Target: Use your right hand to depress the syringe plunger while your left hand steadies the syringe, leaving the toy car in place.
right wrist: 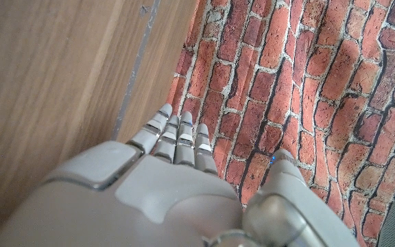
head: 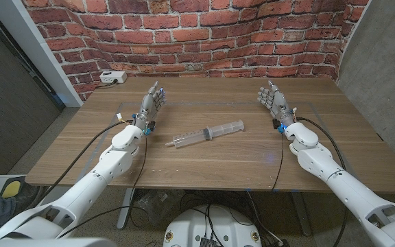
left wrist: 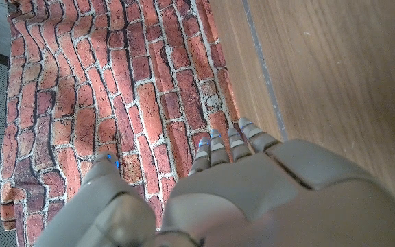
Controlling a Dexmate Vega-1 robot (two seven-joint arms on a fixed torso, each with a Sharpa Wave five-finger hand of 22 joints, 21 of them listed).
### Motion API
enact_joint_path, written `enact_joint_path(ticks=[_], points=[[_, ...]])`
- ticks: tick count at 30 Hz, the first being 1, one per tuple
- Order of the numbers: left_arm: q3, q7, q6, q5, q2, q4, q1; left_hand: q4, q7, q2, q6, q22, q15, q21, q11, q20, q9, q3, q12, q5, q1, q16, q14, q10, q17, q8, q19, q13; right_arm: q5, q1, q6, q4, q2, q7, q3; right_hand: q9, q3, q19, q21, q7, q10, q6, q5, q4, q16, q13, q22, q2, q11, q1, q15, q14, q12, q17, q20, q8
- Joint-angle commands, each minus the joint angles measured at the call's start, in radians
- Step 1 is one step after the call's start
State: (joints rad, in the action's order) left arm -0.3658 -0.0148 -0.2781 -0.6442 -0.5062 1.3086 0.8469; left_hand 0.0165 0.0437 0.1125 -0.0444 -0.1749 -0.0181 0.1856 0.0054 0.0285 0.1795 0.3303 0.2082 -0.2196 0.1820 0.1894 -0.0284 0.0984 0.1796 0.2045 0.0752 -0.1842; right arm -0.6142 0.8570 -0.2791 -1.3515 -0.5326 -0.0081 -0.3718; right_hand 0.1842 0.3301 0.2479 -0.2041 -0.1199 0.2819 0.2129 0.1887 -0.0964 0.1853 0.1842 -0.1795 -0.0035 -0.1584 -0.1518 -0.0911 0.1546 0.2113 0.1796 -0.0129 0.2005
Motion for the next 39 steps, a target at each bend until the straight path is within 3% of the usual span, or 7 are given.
enact_joint_path(ticks=[1,11,22,29,35,39], points=[[0.018,0.028,0.012,0.023,0.002,0.044,0.029,0.003,0.009,-0.004,-0.010,-0.004,-0.003,0.008,-0.002,0.001,0.005,0.007,0.007,-0.007,0.011,0.006,-0.011,0.018,0.003,0.006,0.006,-0.004,0.029,0.029,-0.004,-0.058,-0.017,-0.036,0.005,0.004,0.010,0.007,-0.004,0.002,0.011,0.012,0.005,-0.004,0.006,0.003,-0.004,0.002,-0.002,-0.013,-0.002,0.009,0.005,0.005,0.000,0.006],[0.049,0.027,0.050,-0.007,-0.050,0.177,0.109,0.010,0.016,-0.012,-0.035,-0.004,-0.006,0.012,-0.003,-0.002,0.005,0.012,0.013,-0.010,0.029,0.008,-0.031,0.041,0.002,0.012,0.013,-0.004,0.069,0.056,-0.006,-0.107,-0.054,-0.058,0.008,0.003,0.008,0.010,-0.004,0.000,0.015,0.014,0.003,-0.009,0.007,0.003,-0.003,-0.003,0.001,-0.016,0.000,0.015,0.007,0.004,0.000,0.005],[0.074,0.200,0.055,0.135,-0.126,0.351,0.213,0.020,0.018,-0.020,-0.053,-0.003,-0.002,0.015,-0.001,-0.002,0.006,0.018,0.018,-0.008,0.052,0.012,-0.056,0.065,0.001,0.015,0.017,-0.004,0.046,0.058,-0.054,-0.089,-0.053,-0.014,0.020,0.003,0.005,0.013,-0.005,0.000,0.022,0.021,0.001,-0.013,0.007,0.003,-0.003,-0.010,0.001,-0.019,0.000,0.018,0.009,0.004,0.000,0.006],[0.059,0.145,-0.151,0.177,-0.081,0.241,0.199,0.052,0.012,-0.019,-0.133,-0.003,0.008,0.036,-0.008,-0.010,0.007,0.024,0.027,-0.002,0.108,0.022,-0.141,0.131,0.000,0.031,0.094,-0.004,0.033,0.069,-0.052,-0.101,-0.069,0.002,0.028,0.003,0.004,0.014,-0.004,0.001,0.022,0.022,0.001,-0.016,0.006,0.003,-0.003,-0.012,0.003,-0.021,0.000,0.019,0.009,0.003,0.000,0.005],[0.050,0.086,-0.196,0.174,-0.097,0.218,0.196,0.058,0.017,-0.015,-0.140,-0.003,0.011,0.038,-0.007,-0.008,0.007,0.023,0.029,-0.002,0.117,0.021,-0.152,0.146,0.000,0.030,0.105,-0.004,0.031,0.103,-0.043,-0.141,-0.091,-0.020,0.044,0.003,0.004,0.015,-0.004,0.001,0.023,0.022,0.001,-0.018,0.006,0.003,-0.003,-0.013,0.003,-0.023,0.001,0.022,0.009,0.003,0.000,0.005],[0.056,0.122,-0.165,0.189,-0.114,0.271,0.227,0.061,0.019,-0.010,-0.142,-0.003,0.005,0.039,-0.004,-0.011,0.007,0.021,0.028,-0.002,0.120,0.021,-0.157,0.150,0.000,0.029,0.110,-0.005,0.025,0.117,-0.033,-0.162,-0.099,-0.028,0.051,0.003,0.004,0.016,-0.004,0.001,0.024,0.022,0.000,-0.019,0.006,0.003,-0.003,-0.014,0.002,-0.024,0.000,0.023,0.009,0.003,0.000,0.004]])
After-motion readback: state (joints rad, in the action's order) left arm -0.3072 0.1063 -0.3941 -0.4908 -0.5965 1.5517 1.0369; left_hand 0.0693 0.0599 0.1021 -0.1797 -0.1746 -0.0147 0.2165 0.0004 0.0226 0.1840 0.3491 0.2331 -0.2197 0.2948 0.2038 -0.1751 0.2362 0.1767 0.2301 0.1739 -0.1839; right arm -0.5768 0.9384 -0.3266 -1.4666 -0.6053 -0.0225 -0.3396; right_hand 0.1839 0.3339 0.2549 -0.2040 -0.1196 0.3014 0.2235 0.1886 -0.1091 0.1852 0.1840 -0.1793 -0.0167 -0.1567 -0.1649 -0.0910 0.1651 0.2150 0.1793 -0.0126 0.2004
